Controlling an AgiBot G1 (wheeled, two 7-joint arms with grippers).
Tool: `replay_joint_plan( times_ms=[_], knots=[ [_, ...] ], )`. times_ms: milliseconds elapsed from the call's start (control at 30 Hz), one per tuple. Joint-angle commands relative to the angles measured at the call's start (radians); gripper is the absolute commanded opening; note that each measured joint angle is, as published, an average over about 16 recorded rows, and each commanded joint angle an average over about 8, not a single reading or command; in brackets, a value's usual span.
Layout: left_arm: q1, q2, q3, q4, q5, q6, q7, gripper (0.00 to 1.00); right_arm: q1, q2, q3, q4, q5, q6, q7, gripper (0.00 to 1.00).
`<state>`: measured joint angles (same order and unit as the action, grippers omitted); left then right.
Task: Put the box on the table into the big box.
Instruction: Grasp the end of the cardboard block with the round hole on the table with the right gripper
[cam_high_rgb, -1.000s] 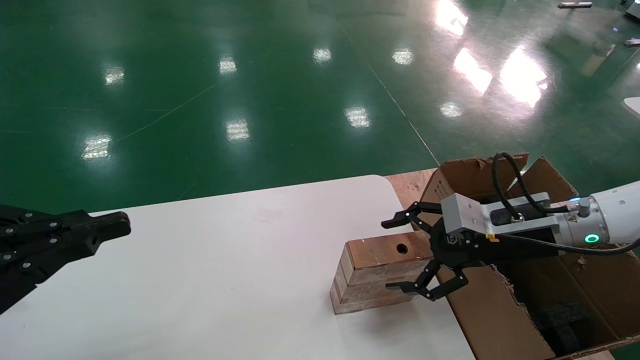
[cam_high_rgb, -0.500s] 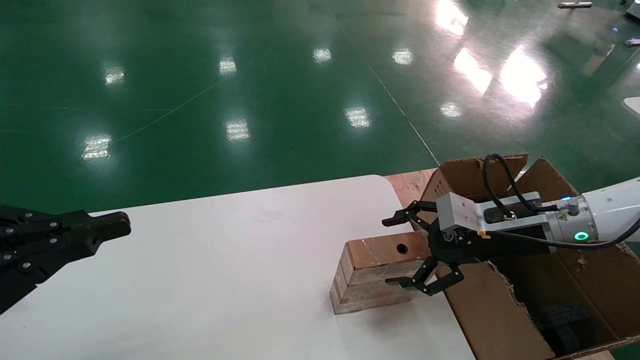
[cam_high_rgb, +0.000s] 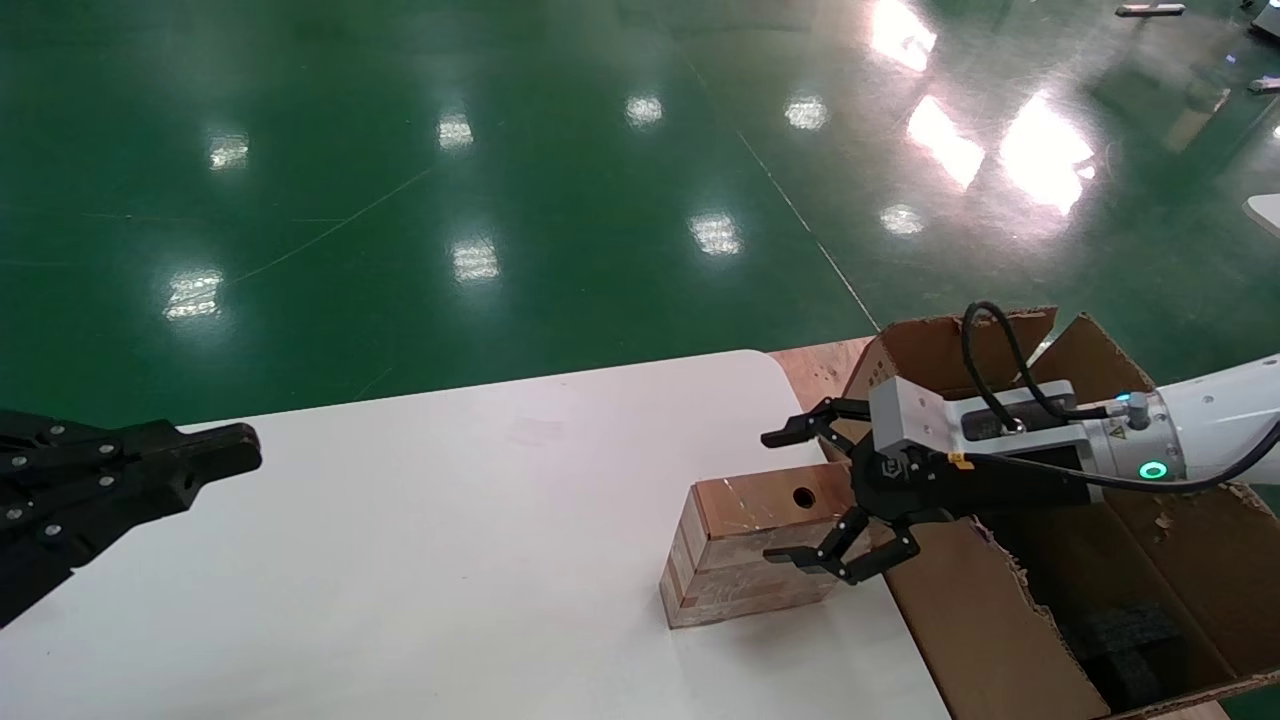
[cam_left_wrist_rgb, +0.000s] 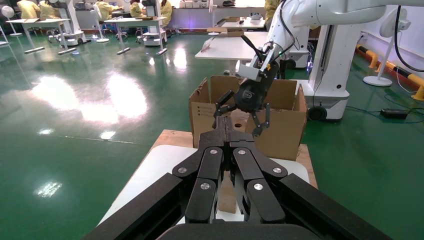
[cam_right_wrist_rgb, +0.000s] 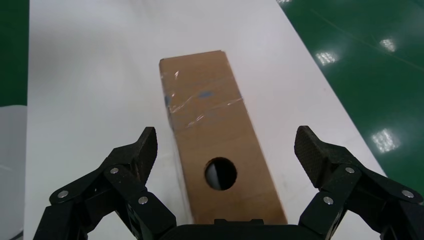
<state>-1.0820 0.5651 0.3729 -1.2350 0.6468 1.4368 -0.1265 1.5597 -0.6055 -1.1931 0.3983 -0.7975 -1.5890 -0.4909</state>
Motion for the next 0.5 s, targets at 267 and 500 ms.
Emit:
replay_joint_plan(
  times_ms=[267, 500],
  knots=[
    [0.0, 0.0, 0.0, 0.0, 0.0, 0.0, 0.0, 1.0, -0.001, 0.0, -0.003, -0.003, 0.007, 0.0, 0.002, 0.1],
    [0.0, 0.0, 0.0, 0.0, 0.0, 0.0, 0.0, 1.0, -0.001, 0.0, 0.0, 0.0, 0.002, 0.0, 0.001, 0.0]
  ],
)
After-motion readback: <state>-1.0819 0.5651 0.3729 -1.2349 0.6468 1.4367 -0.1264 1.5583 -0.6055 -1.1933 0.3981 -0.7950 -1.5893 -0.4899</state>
